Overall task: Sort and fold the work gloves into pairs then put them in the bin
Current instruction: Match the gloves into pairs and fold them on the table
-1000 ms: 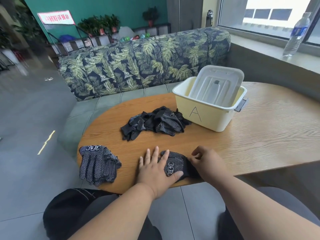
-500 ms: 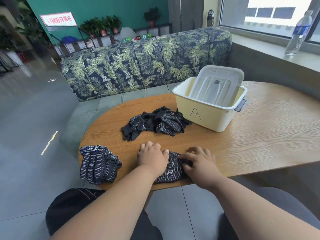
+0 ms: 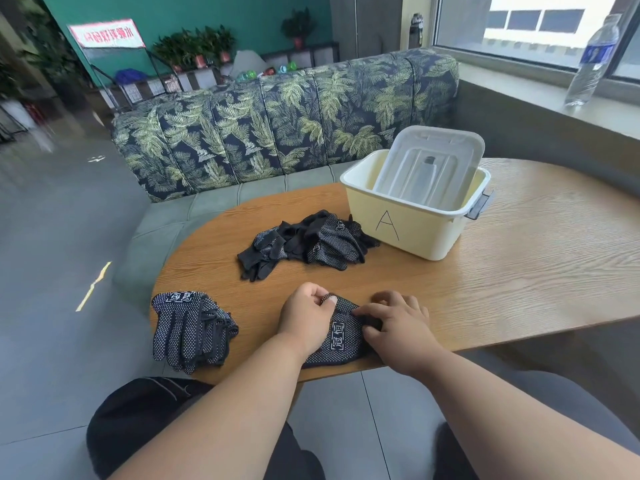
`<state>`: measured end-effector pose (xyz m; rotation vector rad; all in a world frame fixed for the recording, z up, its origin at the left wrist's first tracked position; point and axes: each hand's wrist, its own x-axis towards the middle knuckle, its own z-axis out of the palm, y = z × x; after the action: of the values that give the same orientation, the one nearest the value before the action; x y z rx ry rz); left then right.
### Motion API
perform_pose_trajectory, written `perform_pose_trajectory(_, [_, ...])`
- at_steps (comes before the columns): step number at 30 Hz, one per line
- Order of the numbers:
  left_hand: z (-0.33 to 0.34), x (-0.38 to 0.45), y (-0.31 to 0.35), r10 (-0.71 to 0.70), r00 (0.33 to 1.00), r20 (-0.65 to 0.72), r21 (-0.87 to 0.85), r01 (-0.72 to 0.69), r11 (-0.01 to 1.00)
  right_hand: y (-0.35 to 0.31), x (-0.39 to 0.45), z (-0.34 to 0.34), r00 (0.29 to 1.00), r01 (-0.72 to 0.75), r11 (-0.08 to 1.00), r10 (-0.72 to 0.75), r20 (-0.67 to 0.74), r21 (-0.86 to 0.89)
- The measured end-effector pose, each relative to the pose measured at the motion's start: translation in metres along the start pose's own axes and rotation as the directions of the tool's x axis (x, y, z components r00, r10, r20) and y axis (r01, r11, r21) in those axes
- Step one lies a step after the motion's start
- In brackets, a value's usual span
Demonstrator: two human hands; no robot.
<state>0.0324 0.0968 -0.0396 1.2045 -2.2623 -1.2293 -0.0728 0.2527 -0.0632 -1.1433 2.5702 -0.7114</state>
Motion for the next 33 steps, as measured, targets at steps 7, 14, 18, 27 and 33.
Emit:
perform_pose_trajectory(7, [-0.003,-0.013,-0.001,0.040,0.989,0.141,-0.360,0.014,0.933,-0.002,0.000,-0.002,0.999,-0.045,0.998,0.046,-0.020,0.054])
perform_pose_trajectory(14, [0.006,-0.025,-0.013,0.145,0.972,0.183,-0.120,-0.124,0.985,-0.002,0.002,-0.002,0.998,-0.061,0.996,0.063,-0.028,0.065])
perform_pose_trajectory(18, [0.009,-0.024,-0.014,0.172,0.969,0.180,-0.017,-0.172,0.985,-0.001,0.004,-0.001,0.992,-0.092,0.987,0.102,-0.072,0.134])
perform_pose_trajectory(27, [0.008,-0.034,-0.014,0.341,0.940,0.019,0.258,-0.334,0.906,-0.003,0.002,0.004,0.986,-0.083,0.996,0.089,-0.144,0.042])
perform_pose_trajectory(33, [-0.033,-0.049,-0.018,0.184,0.983,-0.015,0.322,-0.169,0.932,-0.007,0.001,0.003,0.983,0.009,1.000,-0.009,-0.182,0.003])
